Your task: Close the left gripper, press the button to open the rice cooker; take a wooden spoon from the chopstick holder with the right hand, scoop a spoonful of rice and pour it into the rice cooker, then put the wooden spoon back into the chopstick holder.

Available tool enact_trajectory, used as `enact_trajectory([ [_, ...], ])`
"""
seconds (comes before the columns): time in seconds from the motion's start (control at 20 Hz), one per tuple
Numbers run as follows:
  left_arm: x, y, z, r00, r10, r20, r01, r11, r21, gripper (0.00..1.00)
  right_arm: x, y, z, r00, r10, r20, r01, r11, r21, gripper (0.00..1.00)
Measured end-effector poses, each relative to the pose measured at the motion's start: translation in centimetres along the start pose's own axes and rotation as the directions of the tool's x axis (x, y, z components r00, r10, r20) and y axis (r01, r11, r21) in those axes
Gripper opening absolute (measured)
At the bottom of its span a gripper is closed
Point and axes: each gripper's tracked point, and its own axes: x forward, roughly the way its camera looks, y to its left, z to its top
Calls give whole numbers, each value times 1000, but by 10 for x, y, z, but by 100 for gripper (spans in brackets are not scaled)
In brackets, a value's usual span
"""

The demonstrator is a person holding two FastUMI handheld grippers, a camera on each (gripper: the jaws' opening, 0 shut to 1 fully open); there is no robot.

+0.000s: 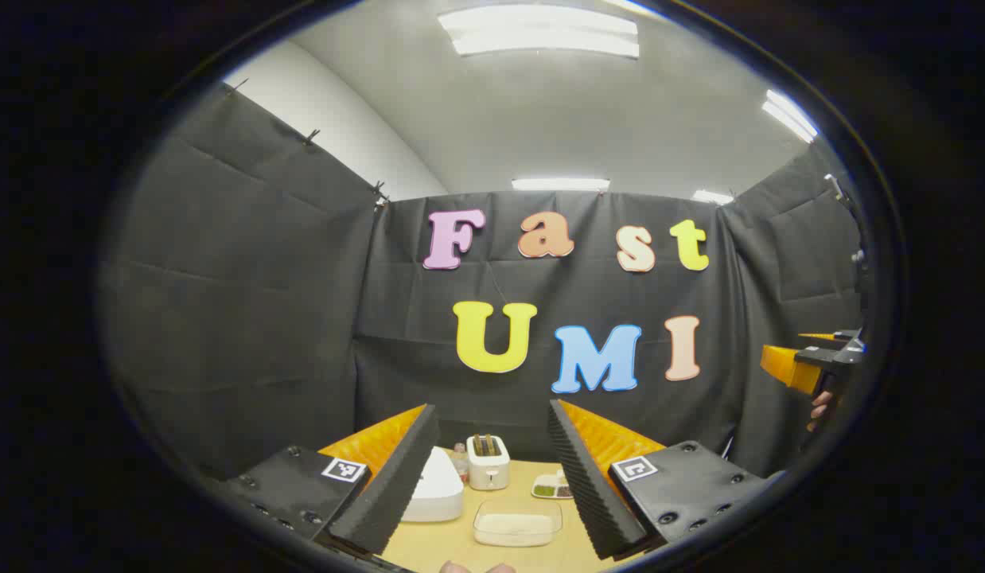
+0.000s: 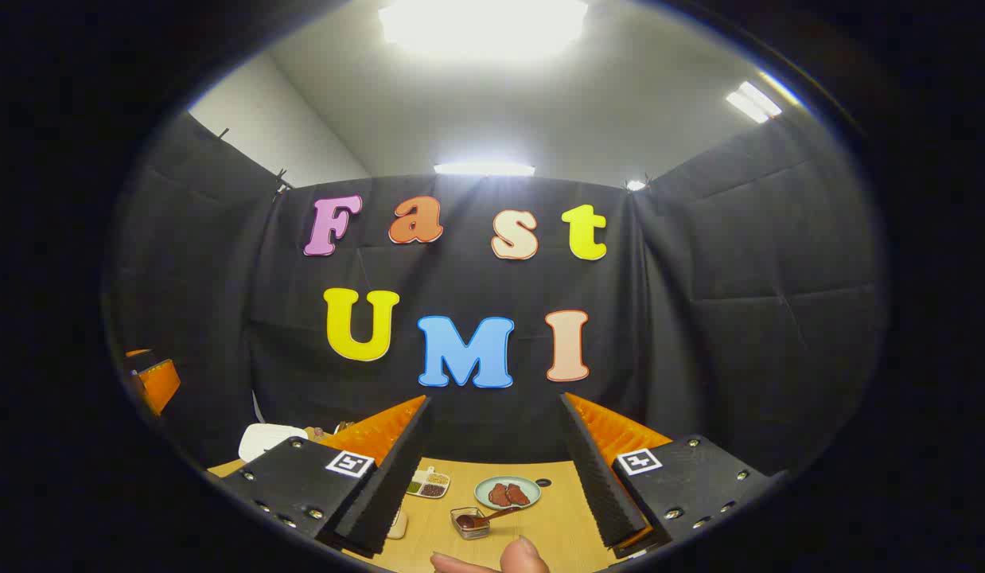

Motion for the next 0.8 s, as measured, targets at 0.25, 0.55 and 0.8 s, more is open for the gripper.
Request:
enact_trajectory([
  [0.25, -5, 11, -2, 1000, 18, -4, -18, 1000, 7, 93, -2, 8, -2, 1000, 15, -2, -15, 1000, -9, 95],
  [0.55, -5, 21, -5, 1000, 28, -6, -28, 1000, 2, 93, -3, 12, 1, 1000, 13, 6, -13, 1000, -14, 95],
  [0.8, -5, 28, -5, 1000, 27, -1, -27, 1000, 8, 93, -4, 18, 1, 1000, 10, 12, -9, 1000, -17, 95],
])
